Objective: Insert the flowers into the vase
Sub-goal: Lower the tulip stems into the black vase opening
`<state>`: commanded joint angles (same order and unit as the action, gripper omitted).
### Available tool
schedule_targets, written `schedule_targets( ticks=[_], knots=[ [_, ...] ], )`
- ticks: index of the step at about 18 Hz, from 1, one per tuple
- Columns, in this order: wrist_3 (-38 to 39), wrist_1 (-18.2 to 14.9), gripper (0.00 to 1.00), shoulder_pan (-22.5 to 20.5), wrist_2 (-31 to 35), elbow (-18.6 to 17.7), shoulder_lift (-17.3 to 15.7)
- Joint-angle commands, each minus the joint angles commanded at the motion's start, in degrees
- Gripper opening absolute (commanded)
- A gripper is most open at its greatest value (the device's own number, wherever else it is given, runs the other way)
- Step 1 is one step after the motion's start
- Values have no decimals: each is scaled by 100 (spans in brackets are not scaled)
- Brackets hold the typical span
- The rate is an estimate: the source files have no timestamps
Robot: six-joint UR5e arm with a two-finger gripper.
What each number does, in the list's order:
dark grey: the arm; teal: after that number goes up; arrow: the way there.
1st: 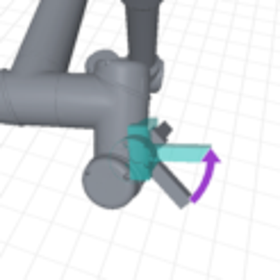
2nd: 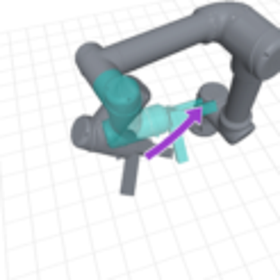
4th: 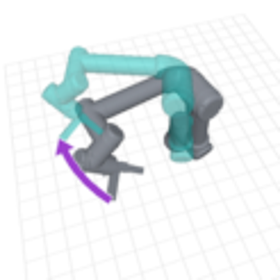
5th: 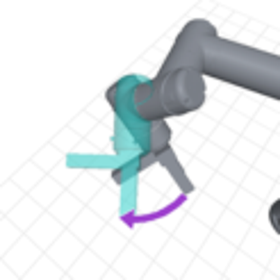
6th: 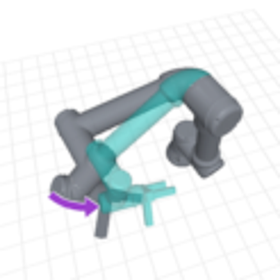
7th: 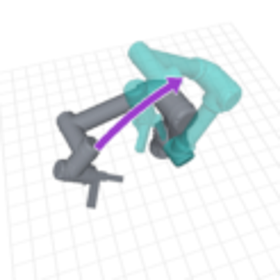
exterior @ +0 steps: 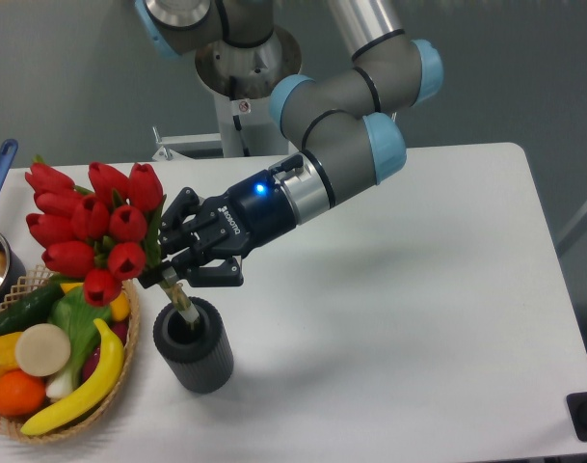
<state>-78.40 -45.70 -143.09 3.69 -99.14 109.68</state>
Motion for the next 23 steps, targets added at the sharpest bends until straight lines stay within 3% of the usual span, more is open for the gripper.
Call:
schedule_targets(
  ticks=[6,12,23],
  knots=[
    [-44,9,28,97,9,0,167],
    [-53,9,28,123,0,-219,264],
    [-167,9,28,-17,0,-343,651]
  ],
)
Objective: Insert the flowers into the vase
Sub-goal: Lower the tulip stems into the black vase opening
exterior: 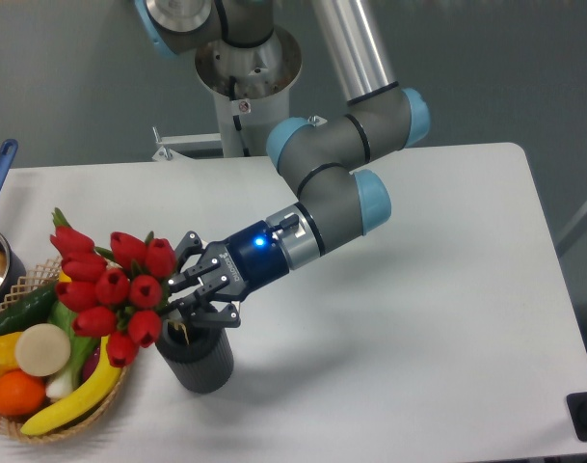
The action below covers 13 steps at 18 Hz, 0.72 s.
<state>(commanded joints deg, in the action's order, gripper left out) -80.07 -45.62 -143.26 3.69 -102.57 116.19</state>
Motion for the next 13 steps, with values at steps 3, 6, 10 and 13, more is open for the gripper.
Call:
schedule_targets(
  ticks=[3,6,10,13],
  knots=[
    [-210,0,28,-35,0,-97,61],
    [-351,0,28,-44,9,-158,123],
    [-413,0,28,-44,9,-141,220],
    [-457,0,28,-44,9,-141,273]
  ],
)
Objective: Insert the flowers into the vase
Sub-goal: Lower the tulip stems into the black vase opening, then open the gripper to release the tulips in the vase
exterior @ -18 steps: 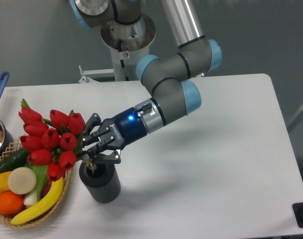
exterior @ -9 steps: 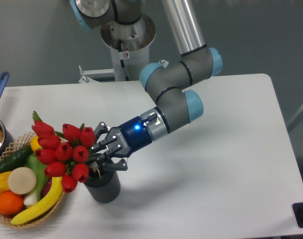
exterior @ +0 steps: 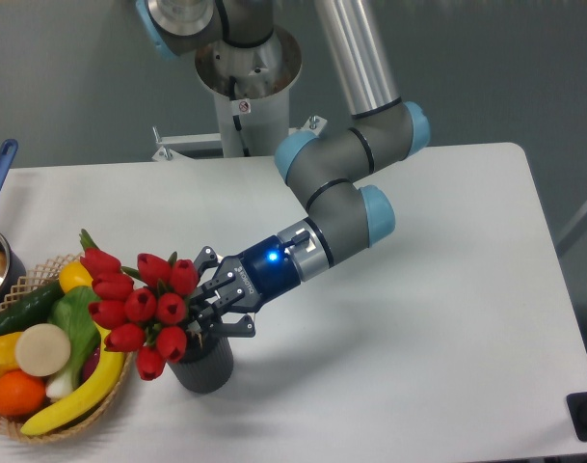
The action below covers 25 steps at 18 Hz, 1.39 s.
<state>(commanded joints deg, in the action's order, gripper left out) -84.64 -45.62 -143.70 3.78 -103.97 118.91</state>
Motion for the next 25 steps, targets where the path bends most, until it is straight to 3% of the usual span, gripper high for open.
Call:
schedule_targets(
  ticks=[5,8,10,14,17,20,25],
  knots=[
    [-114,0,31,0,9,-18,53],
    [-193,0,39,0,9,-26,79],
    [-202,0,52,0,9,-26,79],
    [-211,0,58,-35,9,-26,79],
    [-246,0,87,-53,9,-44,79],
    [-299,0,99,-88,9,-97,62],
    [-325,0,100,-237,17,-307,-96]
  ],
)
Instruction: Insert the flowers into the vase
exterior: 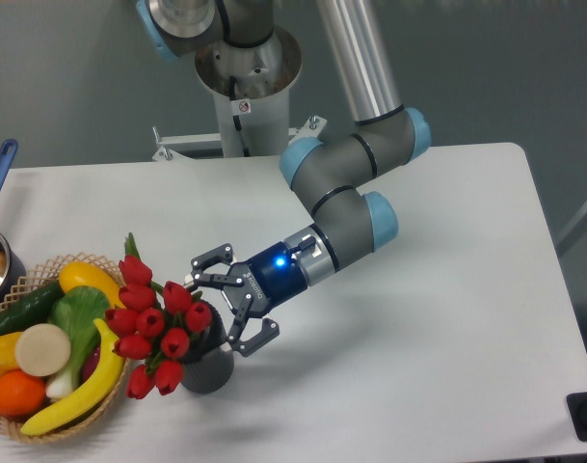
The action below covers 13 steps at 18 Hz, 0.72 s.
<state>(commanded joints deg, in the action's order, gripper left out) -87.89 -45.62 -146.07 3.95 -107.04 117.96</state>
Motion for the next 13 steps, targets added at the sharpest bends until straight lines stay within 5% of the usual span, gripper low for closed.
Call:
schedule_targets(
  ticks=[6,13],
  knots=[
    [-150,9,100,-492,500,-308,-597],
    [-167,9,100,-1107,1623,-132,-1195]
  ],
)
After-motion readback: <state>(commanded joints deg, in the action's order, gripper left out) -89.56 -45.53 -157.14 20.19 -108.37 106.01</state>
